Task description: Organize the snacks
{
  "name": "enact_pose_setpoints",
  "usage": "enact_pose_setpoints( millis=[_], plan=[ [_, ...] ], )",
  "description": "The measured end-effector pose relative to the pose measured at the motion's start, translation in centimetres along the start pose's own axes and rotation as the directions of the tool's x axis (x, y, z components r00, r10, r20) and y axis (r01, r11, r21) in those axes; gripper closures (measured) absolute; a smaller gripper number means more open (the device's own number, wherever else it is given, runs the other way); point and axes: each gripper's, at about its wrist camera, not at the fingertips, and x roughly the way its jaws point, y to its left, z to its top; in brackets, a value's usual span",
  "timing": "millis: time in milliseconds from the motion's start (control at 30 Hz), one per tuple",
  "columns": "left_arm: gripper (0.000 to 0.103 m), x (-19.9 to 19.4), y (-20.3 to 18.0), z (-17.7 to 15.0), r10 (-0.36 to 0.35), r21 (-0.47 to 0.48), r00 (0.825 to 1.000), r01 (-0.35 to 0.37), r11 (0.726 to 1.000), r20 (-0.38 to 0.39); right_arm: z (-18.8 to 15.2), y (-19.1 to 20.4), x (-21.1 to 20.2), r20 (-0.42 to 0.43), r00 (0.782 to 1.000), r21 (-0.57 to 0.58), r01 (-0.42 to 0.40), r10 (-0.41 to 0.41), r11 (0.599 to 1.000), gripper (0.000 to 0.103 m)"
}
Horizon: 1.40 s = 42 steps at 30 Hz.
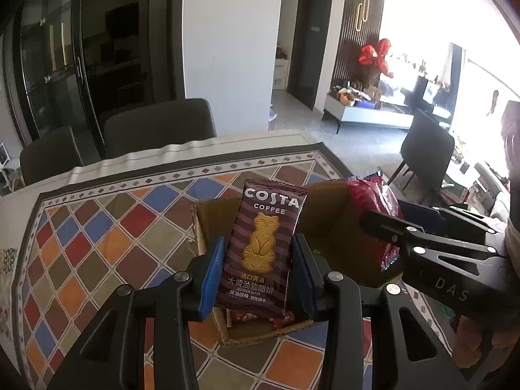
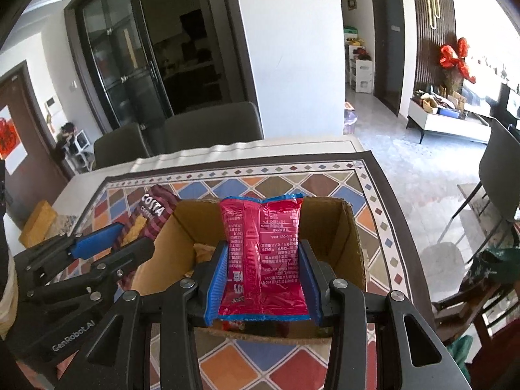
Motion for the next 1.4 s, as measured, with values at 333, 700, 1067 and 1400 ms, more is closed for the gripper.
enact_pose_setpoints(
  millis=[333,700,1067,1400],
  plan=[
    [0.048,-0.5,0.2,-0.4,0.058,0.0,0.998,-0.058,0.998,0.014,0.4,-0.9,1.4,-0.054,0.999,0.022,0.009,-0.008,1.0,0.049],
    [0.039,-5.4,-0.9,-3.4,0.124,-0.023,0.987,-0.123,0.992,0.1,-2.0,0.0,-3.0,0.021,0.999,-0.021,0.048,-0.048,0.999,0.041],
    [0.019,-10.8,-1.7,-8.0,0.17,-0.085,0.97,-0.157,0.984,0.174,-6.3,0.9,-9.0,0.145,0.987,-0.038,0.074,-0.067,0.997,0.033],
    [0.003,-15.0,-2.5,-11.8,0.214,-0.105,0.945,-0.193,0.975,0.247,-10.1,1.5,-13.0,0.224,0.973,-0.042,0.072,-0.061,0.997,0.024]
  ],
)
